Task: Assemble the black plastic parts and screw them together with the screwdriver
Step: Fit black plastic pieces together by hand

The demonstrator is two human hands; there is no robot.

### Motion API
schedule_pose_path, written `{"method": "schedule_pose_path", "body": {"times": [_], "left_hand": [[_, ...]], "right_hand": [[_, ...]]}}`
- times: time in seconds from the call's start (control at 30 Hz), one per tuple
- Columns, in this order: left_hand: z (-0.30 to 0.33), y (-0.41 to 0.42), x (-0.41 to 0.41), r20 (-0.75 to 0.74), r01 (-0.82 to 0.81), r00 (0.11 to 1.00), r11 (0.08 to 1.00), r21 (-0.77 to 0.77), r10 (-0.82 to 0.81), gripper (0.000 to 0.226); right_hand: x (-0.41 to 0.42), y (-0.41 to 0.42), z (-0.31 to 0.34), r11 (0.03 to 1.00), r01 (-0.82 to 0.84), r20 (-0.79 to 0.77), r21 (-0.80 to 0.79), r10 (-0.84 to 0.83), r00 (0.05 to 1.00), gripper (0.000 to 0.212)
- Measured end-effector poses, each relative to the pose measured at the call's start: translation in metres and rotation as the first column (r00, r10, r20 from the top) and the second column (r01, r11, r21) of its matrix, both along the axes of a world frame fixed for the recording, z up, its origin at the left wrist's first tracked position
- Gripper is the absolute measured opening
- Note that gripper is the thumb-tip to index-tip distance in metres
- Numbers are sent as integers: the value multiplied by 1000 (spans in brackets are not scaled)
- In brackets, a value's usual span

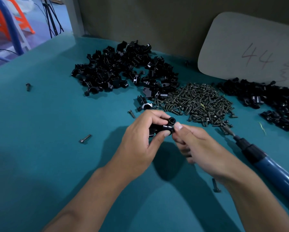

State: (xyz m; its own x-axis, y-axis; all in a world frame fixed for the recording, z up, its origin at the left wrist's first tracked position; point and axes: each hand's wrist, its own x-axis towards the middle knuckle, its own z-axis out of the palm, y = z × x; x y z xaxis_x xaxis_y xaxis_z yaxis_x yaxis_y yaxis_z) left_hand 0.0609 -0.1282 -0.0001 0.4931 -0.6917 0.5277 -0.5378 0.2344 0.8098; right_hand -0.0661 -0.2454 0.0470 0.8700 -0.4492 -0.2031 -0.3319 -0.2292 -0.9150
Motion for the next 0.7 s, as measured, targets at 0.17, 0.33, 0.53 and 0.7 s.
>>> {"method": "schedule_pose_path", "body": {"times": [0.17,0.33,0.53,0.7], "left_hand": [[-4,-3,1,-288,73,956,996,57,-53,13],[-7,-4,3,-382,115,920,993,38,-92,14],[-6,-3,2,-343,120,934,992,39,-100,15],[-5,-2,-1,-334,115,937,993,18,-102,15]], "right_hand": [[-10,-9,1,829,-68,-105,-555,11,994,38],[-5,-9,-3,715,-103,-93,-692,53,994,39],[0,-5,-13,812,9,20,-584,4,1000,45],[7,4,-11,955,133,107,-265,-108,988,46]]}}
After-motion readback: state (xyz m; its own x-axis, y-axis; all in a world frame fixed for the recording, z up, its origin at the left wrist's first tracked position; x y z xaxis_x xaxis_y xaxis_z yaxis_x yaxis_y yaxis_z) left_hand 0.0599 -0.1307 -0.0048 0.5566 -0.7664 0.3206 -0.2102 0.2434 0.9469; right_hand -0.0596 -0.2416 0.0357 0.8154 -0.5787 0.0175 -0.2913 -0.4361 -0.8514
